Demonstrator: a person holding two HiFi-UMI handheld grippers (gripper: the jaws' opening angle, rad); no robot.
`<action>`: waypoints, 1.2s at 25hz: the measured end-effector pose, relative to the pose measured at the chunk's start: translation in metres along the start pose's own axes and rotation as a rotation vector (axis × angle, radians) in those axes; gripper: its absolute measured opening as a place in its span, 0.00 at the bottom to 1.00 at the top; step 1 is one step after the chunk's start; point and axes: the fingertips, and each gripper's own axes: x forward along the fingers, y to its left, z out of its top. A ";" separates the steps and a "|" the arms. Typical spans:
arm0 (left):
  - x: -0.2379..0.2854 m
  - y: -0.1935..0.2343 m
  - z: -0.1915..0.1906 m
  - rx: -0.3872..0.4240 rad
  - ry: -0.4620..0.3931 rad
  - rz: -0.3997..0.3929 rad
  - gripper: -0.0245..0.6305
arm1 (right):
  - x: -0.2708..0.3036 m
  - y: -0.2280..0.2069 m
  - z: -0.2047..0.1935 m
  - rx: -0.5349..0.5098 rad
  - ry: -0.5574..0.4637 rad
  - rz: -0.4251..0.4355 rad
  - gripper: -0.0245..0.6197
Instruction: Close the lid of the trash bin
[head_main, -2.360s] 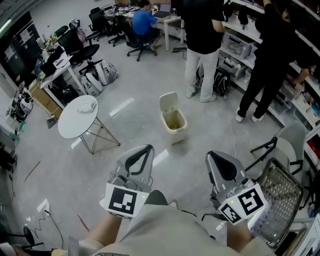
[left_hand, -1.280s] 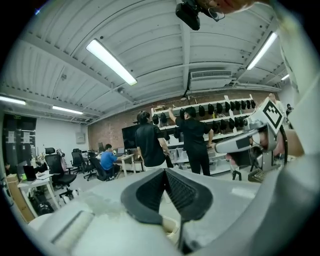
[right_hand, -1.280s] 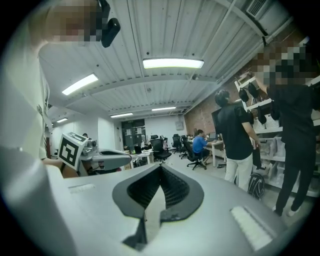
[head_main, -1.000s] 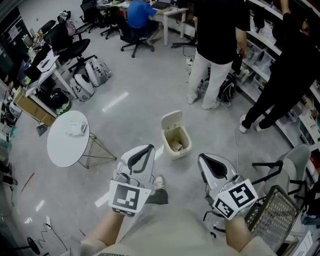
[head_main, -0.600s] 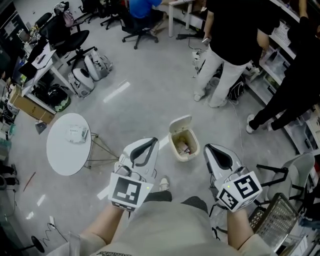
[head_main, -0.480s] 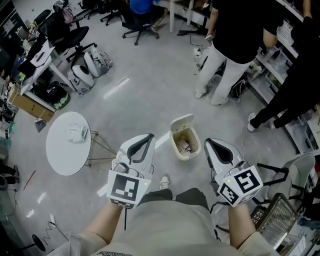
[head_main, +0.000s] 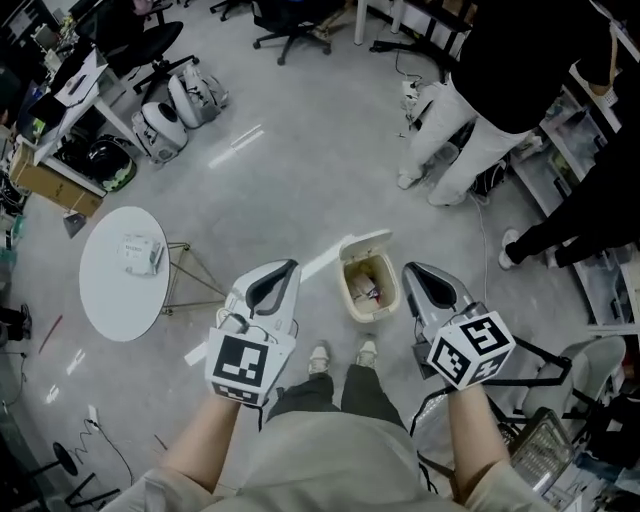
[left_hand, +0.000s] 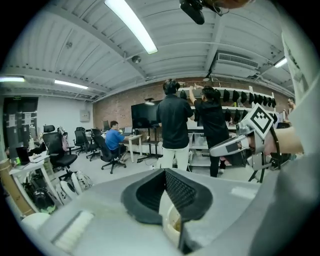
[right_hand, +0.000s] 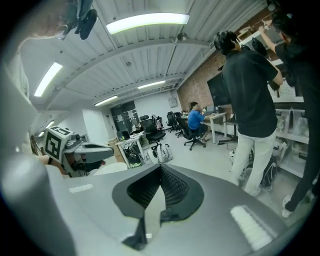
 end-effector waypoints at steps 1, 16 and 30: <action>0.011 0.002 -0.004 0.001 0.010 0.005 0.04 | 0.010 -0.012 -0.002 0.004 0.016 0.011 0.04; 0.148 0.020 -0.132 -0.141 0.171 0.027 0.04 | 0.216 -0.153 -0.147 0.091 0.283 0.032 0.04; 0.188 0.005 -0.250 -0.266 0.300 0.022 0.04 | 0.259 -0.215 -0.275 0.124 0.522 -0.057 0.04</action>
